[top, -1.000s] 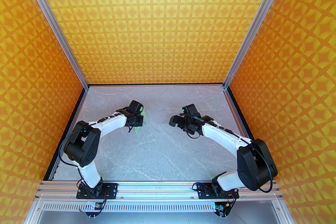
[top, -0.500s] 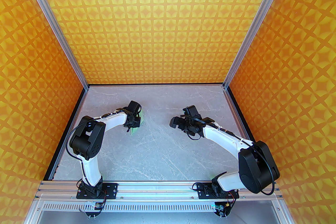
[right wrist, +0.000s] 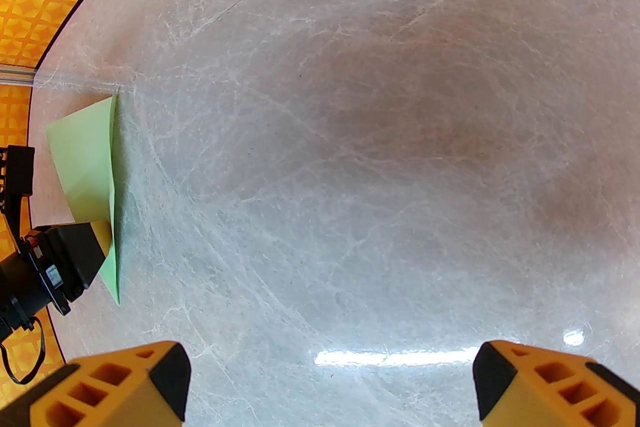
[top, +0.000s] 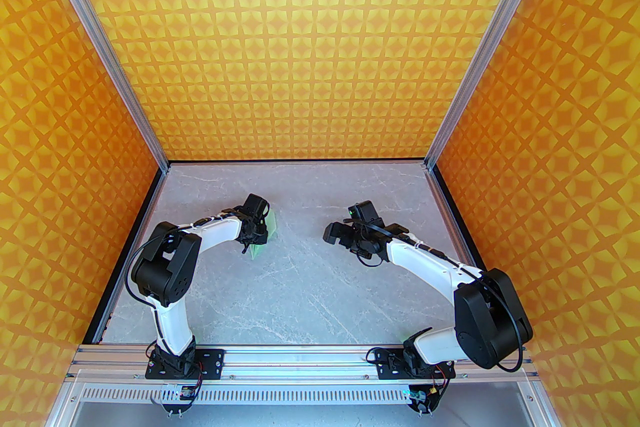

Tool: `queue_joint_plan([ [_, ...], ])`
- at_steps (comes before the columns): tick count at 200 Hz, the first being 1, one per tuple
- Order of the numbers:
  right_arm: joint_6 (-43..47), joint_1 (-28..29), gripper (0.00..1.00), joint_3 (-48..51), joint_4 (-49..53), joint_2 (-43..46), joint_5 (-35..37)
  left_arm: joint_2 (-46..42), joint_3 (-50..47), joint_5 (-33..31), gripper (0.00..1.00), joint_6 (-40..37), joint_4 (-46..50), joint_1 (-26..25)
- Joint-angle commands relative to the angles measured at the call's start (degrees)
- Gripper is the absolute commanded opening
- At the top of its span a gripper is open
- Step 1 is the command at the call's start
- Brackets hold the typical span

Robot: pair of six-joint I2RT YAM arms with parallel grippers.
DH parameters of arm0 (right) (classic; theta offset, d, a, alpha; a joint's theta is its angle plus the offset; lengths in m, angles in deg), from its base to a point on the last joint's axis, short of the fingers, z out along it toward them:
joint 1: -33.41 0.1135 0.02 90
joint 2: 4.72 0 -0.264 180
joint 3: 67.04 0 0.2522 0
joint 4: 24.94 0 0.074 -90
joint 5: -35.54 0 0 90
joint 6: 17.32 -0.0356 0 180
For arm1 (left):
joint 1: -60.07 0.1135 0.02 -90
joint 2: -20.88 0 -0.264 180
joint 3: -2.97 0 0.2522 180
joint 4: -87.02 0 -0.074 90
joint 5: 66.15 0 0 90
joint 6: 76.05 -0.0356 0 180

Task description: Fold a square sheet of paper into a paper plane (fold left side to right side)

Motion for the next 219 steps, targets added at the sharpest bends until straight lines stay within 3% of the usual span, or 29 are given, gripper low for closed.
queue_joint_plan([
  [1,0.8,-0.3,0.99,-0.4,-0.6,0.3,0.6,2.6,-3.1,1.2,0.32,0.6,4.4,0.3],
  [62,0.9,-0.4,0.99,0.0,-0.6,0.5,0.7,3.3,-3.5,1.0,0.49,1.0,5.6,0.3],
  [139,0.9,-0.5,0.99,-0.1,-0.2,2.1,1.8,0.1,2.0,0.7,0.51,0.9,10.3,0.3],
  [165,1.8,-0.6,0.99,-0.4,1.2,4.3,5.2,-3.9,6.4,0.4,0.73,1.2,13.8,0.3],
  [177,2.7,-0.7,0.98,-0.6,2.5,5.7,7.3,-6.1,7.6,0.4,0.88,1.4,14.8,0.3],
  [187,3.4,-0.9,0.99,-1.0,3.9,7.3,10.1,-8.0,8.5,0.5,0.92,1.5,15.6,0.2],
  [191,3.9,-0.9,0.99,-1.1,4.5,8.0,11.2,-8.8,8.9,0.5,0.99,1.6,16.0,0.3],
  [219,8.5,-0.9,0.99,-0.7,6.9,14.7,22.5,-16.0,8.9,-0.6,0.99,2.7,17.6,1.1],
])
